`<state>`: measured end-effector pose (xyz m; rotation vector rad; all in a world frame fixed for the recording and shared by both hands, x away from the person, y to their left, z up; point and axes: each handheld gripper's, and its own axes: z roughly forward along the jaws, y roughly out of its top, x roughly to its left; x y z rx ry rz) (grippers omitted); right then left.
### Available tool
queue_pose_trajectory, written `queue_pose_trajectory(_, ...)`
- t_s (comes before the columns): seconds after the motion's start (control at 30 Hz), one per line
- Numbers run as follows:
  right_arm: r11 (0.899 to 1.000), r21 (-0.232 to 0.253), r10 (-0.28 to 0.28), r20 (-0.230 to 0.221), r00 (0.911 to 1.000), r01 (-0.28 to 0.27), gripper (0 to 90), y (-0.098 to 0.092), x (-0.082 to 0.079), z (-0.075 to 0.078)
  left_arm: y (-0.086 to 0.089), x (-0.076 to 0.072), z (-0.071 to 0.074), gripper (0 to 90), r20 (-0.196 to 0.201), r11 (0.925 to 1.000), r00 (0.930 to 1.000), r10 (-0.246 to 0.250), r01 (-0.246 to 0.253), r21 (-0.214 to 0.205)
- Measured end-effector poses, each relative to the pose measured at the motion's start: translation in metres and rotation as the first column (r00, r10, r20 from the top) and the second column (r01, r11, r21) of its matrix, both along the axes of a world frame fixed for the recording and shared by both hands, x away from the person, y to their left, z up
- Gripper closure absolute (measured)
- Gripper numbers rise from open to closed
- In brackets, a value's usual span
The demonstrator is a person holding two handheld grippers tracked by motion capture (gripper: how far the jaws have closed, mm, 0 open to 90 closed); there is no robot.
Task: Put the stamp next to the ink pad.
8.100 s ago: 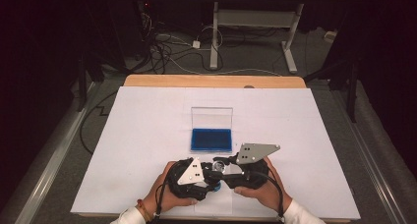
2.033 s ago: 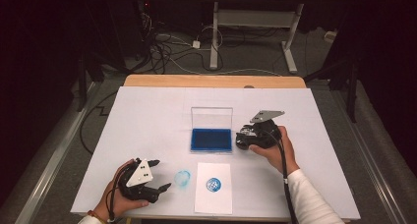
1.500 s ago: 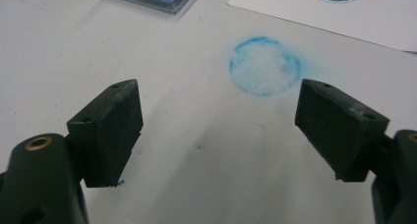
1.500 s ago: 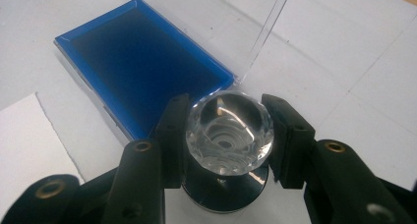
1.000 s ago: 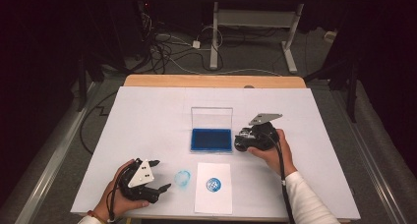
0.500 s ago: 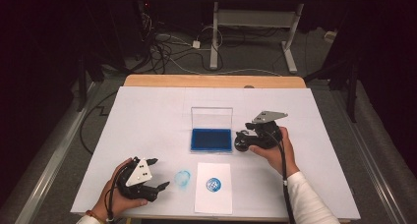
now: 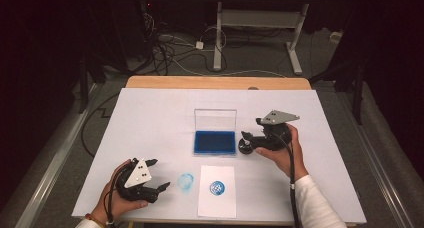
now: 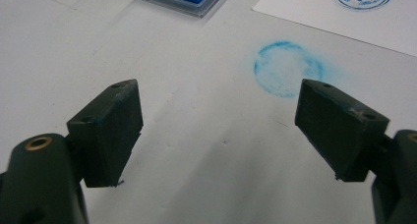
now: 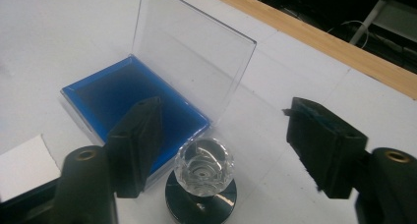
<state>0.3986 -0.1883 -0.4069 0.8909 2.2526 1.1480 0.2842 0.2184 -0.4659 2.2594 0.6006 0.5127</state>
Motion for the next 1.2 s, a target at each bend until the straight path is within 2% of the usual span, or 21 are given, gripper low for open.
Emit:
queue_pose_trajectory(0.13, 1.000, -0.003, 0.003, 0.010, 0.9999, -0.003, 25.1, 0.002, -0.002, 0.001, 0.000, 0.000, 0.000, 17.6, -0.002, 1.0000, 1.0000, -0.001, 0.001, -0.002)
queue_pose_trajectory(0.2, 1.000, -0.019, -0.025, 0.026, 0.9993, 0.025, 19.2, 0.004, -0.003, 0.002, 0.000, 0.000, 0.000, 17.7, -0.003, 1.0000, 1.0000, 0.000, 0.000, -0.004)
queue_pose_trajectory(0.27, 1.000, -0.022, -0.010, 0.027, 0.9996, 0.010, 21.5, 0.005, -0.004, 0.002, 0.001, 0.001, 0.000, 17.6, -0.004, 1.0000, 1.0000, 0.001, -0.001, -0.006)
queue_pose_trajectory(0.63, 1.000, -0.025, 0.014, 0.072, 0.9973, -0.013, 22.4, 0.005, -0.015, 0.011, 0.000, 0.002, -0.001, 17.6, -0.009, 1.0000, 1.0000, 0.002, -0.002, -0.004)
queue_pose_trajectory(1.2, 0.998, -0.045, 0.048, 0.137, 0.9894, -0.042, 23.1, 0.007, -0.038, 0.023, 0.001, 0.002, -0.001, 17.6, -0.009, 1.0000, 1.0000, 0.000, 0.000, -0.002)
